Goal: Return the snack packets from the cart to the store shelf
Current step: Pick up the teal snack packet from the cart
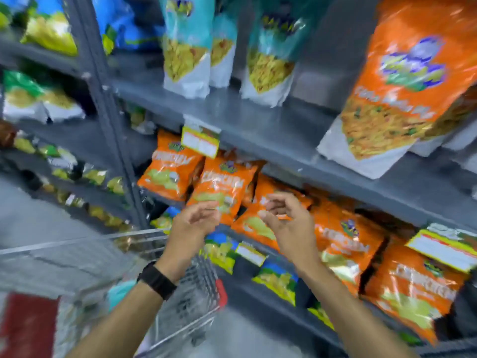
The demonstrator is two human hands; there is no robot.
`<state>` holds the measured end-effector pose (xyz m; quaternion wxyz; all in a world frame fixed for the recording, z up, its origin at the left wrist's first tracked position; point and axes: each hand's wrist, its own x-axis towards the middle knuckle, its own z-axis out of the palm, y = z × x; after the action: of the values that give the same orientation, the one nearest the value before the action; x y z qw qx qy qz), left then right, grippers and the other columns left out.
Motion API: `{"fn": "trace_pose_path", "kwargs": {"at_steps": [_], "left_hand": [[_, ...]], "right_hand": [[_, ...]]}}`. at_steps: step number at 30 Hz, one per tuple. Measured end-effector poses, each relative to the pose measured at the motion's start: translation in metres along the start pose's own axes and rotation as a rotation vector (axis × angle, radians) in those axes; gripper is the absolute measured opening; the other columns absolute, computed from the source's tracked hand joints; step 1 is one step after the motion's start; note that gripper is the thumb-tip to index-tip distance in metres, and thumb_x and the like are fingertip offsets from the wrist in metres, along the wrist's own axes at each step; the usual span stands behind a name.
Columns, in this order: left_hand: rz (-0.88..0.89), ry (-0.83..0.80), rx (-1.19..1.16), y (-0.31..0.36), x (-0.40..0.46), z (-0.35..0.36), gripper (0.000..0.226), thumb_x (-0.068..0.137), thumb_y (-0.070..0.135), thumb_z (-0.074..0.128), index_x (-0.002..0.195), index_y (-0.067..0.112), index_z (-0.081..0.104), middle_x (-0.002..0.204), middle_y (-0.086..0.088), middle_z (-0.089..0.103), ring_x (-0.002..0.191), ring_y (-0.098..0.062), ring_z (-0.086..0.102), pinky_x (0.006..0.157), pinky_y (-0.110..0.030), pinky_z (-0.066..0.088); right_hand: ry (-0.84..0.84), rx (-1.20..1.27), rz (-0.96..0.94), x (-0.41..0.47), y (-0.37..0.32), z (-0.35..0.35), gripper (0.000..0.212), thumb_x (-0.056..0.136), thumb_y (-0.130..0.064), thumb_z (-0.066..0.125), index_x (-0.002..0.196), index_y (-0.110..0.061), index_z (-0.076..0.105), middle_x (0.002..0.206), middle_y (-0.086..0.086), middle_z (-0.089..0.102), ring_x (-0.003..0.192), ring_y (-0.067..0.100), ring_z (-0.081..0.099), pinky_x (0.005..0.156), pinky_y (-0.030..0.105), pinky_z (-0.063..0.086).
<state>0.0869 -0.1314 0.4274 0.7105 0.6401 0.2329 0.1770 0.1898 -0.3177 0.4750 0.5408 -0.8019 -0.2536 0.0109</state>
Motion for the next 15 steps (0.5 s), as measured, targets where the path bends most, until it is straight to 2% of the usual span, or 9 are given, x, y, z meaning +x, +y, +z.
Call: {"fn": "trace_pose_path", "kwargs": {"at_steps": [5, 7, 9, 10, 11, 12, 13, 15], "left_hand": [[-0.248, 0.137, 0.083, -0.108, -0.015, -0.106, 0.026, 0.091, -0.007, 0.066, 0.107, 0.014, 0.07, 0.075, 0.007, 0.071, 0.059, 0.01, 0.063, 0.064, -0.011, 0.049], [-0.387, 0.201, 0.096, -0.144, -0.022, -0.15, 0.025, 0.089, -0.006, 0.066, 0.101, 0.015, 0.069, 0.064, 0.01, 0.072, 0.051, 0.01, 0.06, 0.057, -0.01, 0.047], [-0.548, 0.265, 0.062, -0.182, -0.028, -0.191, 0.021, 0.081, 0.009, 0.074, 0.099, 0.018, 0.068, 0.074, 0.001, 0.074, 0.055, 0.002, 0.062, 0.06, -0.017, 0.049], [-0.62, 0.282, 0.06, -0.2, -0.031, -0.211, 0.028, 0.072, 0.02, 0.077, 0.099, 0.02, 0.068, 0.083, -0.007, 0.072, 0.06, -0.004, 0.062, 0.062, -0.019, 0.049], [-0.694, 0.308, 0.057, -0.219, -0.033, -0.228, 0.031, 0.069, 0.022, 0.078, 0.098, 0.021, 0.067, 0.09, -0.013, 0.068, 0.058, -0.007, 0.062, 0.059, -0.018, 0.049], [-0.759, 0.341, 0.02, -0.239, -0.034, -0.246, 0.026, 0.074, 0.015, 0.077, 0.096, 0.019, 0.064, 0.09, -0.016, 0.064, 0.048, -0.005, 0.059, 0.049, -0.013, 0.046], [-0.825, 0.357, 0.017, -0.26, -0.033, -0.261, 0.022, 0.083, 0.003, 0.072, 0.097, 0.015, 0.06, 0.085, -0.017, 0.062, 0.037, 0.0, 0.054, 0.039, -0.01, 0.039], [-0.904, 0.354, -0.006, -0.291, -0.033, -0.281, 0.02, 0.096, -0.01, 0.054, 0.095, 0.01, 0.055, 0.065, -0.01, 0.065, 0.025, 0.003, 0.046, 0.03, -0.009, 0.031]], "right_hand": [[-0.428, -0.078, 0.226, -0.026, 0.056, 0.131, 0.036, 0.082, -0.001, 0.077, 0.1, -0.03, 0.065, 0.086, -0.011, 0.065, 0.068, -0.014, 0.061, 0.069, 0.015, 0.048], [-0.593, -0.095, 0.365, -0.039, 0.08, 0.182, 0.033, 0.083, 0.0, 0.078, 0.108, -0.018, 0.066, 0.083, -0.005, 0.064, 0.057, -0.013, 0.059, 0.06, 0.009, 0.047], [-0.719, -0.104, 0.509, -0.053, 0.11, 0.232, 0.036, 0.084, 0.008, 0.074, 0.117, 0.0, 0.065, 0.076, -0.004, 0.061, 0.047, -0.011, 0.056, 0.049, 0.006, 0.044], [-0.769, -0.121, 0.574, -0.061, 0.121, 0.255, 0.034, 0.085, 0.013, 0.07, 0.117, 0.006, 0.063, 0.07, -0.004, 0.06, 0.043, -0.01, 0.055, 0.046, 0.007, 0.042], [-0.823, -0.134, 0.644, -0.068, 0.132, 0.278, 0.027, 0.086, 0.016, 0.066, 0.111, 0.007, 0.062, 0.062, -0.005, 0.059, 0.04, -0.009, 0.053, 0.043, 0.008, 0.041], [-0.884, -0.139, 0.715, -0.074, 0.146, 0.3, 0.021, 0.088, 0.018, 0.062, 0.1, 0.001, 0.061, 0.055, -0.007, 0.058, 0.037, -0.007, 0.052, 0.041, 0.009, 0.039], [-0.933, -0.14, 0.788, -0.08, 0.159, 0.322, 0.023, 0.089, 0.017, 0.062, 0.089, -0.006, 0.06, 0.052, -0.006, 0.057, 0.035, -0.006, 0.05, 0.04, 0.011, 0.038], [-0.994, -0.188, 0.884, -0.091, 0.189, 0.357, 0.028, 0.088, 0.006, 0.07, 0.079, -0.017, 0.057, 0.059, -0.006, 0.057, 0.038, -0.005, 0.049, 0.04, 0.015, 0.036]]}}
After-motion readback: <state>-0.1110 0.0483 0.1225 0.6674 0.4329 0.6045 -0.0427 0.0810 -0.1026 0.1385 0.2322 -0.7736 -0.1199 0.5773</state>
